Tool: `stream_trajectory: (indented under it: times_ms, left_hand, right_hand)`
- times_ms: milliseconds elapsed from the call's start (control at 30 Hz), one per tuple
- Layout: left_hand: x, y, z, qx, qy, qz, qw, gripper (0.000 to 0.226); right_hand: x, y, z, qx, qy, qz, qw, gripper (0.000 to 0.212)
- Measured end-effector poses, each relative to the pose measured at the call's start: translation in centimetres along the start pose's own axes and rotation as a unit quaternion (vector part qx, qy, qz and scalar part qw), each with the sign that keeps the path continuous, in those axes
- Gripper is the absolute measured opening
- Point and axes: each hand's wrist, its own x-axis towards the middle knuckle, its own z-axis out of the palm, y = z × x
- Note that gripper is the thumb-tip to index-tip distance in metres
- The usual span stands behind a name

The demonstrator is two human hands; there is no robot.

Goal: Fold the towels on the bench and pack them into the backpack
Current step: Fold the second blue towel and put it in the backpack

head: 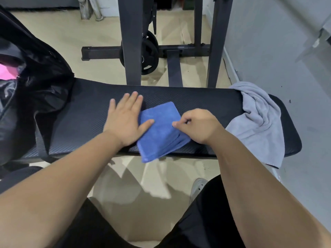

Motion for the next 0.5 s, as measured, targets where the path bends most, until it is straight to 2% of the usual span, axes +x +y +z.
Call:
stream_trajectory:
  times_ms: [67, 100, 167, 233, 267, 367, 433, 500]
  left_hand:
    - [-0.7, -1.8, -0.7, -0.044, 0.002, -0.051, 0.998, 0.096]
    - [-1.1, -2.3, -1.1, -0.073, -0.007, -0.065, 0.995, 0.090]
    - [-1.9, -2.7, -1.4, -0.119, -0.031, -0.065, 0.990, 0.087]
    - [-2.3, -2.4, -1.7, -0.155, -0.051, -0.041, 0.986, 0.105]
    - [-2.2, -2.1, -1.8, -0.170, -0.061, -0.032, 0.983, 0.114]
    - [-1.4, -0.7, -2.1, -0.134, -0.108, -0.011, 0.985, 0.128]
    - [-0.7, -0.1, -2.4, -0.079, -0.153, 0.006, 0.985, 0.135]
    - [-0.1, 0.0, -2.6, -0.051, -0.185, 0.020, 0.981, 0.137]
  right_hand:
    - [-0.6, -0.3, 0.2, -0.025, -0.038, -0.027, 0.999, 0.039]
    - [-0.6, -0.4, 0.2, -0.034, -0.026, -0.033, 0.999, 0.039]
    - [-0.2, -0.8, 0.0, -0.017, 0.038, -0.029, 0.999, 0.030]
    - [0.7, -1.4, -0.3, -0.004, 0.083, -0.035, 0.996, 0.023]
    - [1.3, -1.8, -0.5, -0.024, 0.069, -0.046, 0.996, 0.041]
    - [3.1, -3.0, -1.0, -0.138, -0.090, -0.078, 0.983, 0.119]
    - [4.2, -3.3, -1.1, -0.237, -0.181, -0.072, 0.952, 0.144]
    - [4.7, -3.2, -0.8, -0.278, -0.219, -0.054, 0.934, 0.153]
